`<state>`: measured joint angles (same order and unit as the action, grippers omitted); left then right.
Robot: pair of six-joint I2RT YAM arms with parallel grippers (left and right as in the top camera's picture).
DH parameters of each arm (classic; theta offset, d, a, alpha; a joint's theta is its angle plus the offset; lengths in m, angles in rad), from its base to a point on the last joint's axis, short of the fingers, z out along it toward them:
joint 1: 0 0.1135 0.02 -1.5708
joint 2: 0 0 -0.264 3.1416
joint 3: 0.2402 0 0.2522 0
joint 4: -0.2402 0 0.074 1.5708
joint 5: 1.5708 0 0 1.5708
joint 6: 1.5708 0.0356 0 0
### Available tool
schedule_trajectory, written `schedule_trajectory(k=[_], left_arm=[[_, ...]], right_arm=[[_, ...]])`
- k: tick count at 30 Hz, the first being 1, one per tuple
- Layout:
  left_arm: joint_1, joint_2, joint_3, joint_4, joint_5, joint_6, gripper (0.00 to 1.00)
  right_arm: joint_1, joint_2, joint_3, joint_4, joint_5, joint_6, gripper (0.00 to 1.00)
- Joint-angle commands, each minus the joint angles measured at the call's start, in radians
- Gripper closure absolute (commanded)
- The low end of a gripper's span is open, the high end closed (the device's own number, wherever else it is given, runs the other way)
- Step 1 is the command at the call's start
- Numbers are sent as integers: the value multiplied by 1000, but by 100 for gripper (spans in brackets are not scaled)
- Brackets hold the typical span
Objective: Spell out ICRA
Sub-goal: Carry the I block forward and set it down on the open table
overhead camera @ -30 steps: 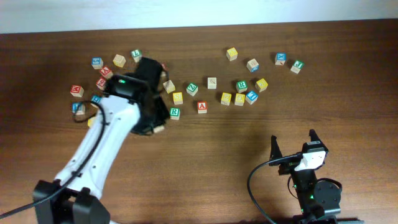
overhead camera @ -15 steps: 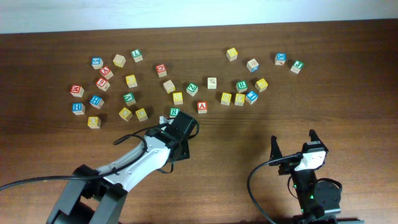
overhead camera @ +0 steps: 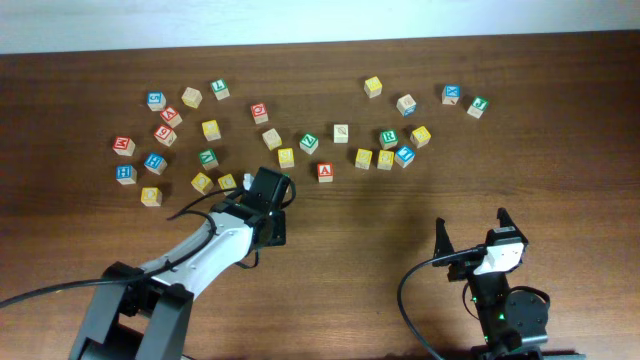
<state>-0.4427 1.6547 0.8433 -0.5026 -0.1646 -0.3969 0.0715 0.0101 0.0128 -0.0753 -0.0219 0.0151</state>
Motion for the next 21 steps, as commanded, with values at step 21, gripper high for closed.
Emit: schedule_trajectory(k=[21], left_arm=[[1,-14,14,-10,16,-21,57]], right_arm=[[-6,-6,-7,-4,11,-4,2]])
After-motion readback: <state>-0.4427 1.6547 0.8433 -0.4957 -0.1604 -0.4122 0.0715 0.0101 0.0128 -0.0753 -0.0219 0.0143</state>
